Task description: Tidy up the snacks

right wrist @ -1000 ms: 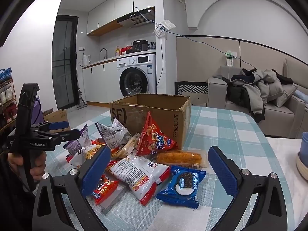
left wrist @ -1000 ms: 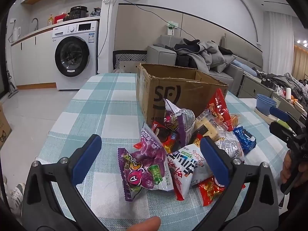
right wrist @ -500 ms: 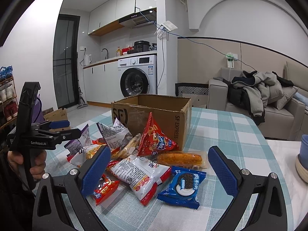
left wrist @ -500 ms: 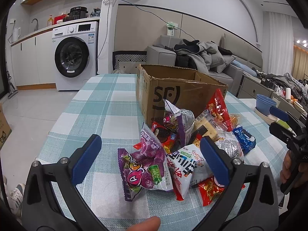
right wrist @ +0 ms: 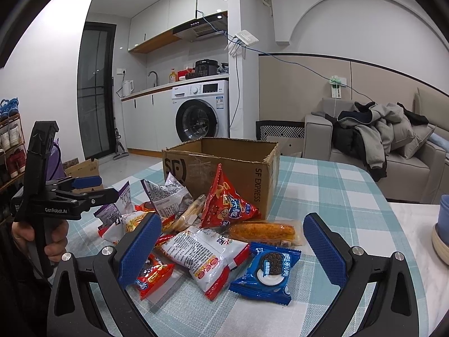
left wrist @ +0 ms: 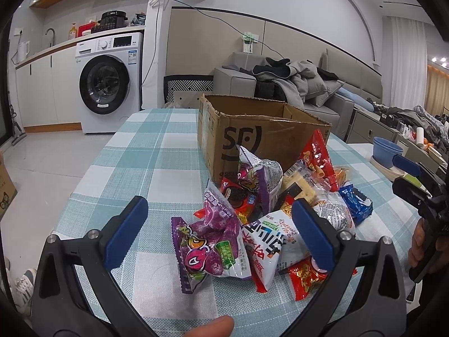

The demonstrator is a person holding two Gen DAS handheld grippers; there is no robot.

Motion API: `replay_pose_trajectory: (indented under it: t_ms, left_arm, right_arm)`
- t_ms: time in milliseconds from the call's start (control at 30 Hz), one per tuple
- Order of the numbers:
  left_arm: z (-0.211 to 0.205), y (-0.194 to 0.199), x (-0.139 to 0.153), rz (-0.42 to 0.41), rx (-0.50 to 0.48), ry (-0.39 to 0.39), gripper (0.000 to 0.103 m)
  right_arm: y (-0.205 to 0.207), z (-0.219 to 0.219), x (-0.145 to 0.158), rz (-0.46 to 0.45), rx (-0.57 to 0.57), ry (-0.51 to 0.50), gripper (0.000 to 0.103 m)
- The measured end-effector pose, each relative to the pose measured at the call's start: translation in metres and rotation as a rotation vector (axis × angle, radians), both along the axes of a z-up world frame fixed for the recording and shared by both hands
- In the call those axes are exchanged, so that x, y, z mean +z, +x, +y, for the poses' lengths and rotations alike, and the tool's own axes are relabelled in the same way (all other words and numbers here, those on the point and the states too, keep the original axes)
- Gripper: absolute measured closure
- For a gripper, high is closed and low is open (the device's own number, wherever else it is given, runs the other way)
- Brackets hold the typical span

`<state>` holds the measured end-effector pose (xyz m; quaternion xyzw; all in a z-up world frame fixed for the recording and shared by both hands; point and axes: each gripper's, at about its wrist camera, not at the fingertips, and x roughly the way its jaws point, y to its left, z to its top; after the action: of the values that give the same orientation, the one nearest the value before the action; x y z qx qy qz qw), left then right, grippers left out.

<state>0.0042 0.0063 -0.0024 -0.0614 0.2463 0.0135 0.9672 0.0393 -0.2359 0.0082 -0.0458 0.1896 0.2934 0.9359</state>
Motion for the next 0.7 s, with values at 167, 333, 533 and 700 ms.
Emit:
replay_pose_trajectory:
  t_ms: [167, 333, 533, 700]
  left_arm:
    - [-0.0001, -0.0001, -0.0001, 0.001, 0.0, 0.001, 0.001]
    - [-0.0001, -0.0001, -0.0001, 0.0, 0.001, 0.0, 0.001]
    - [-0.0004, -0.0006, 0.0001, 0.003, -0.002, -0.001, 0.001]
    - [-0.0007, -0.0004, 0.0001, 0.003, -0.002, 0.0, 0.001]
  right_arm:
    - [0.0002, -0.0001, -0.0003, 0.001, 0.0, 0.002, 0.0]
    - [0.0003, -0.0002, -0.0005, 0.002, 0.0, 0.001, 0.0]
    - [0.0009, -0.0004, -0.0005, 0.008, -0.004, 0.0, 0.0]
    - [0.0017, -0.0003, -0.0008, 0.008, -0.005, -0.002, 0.0]
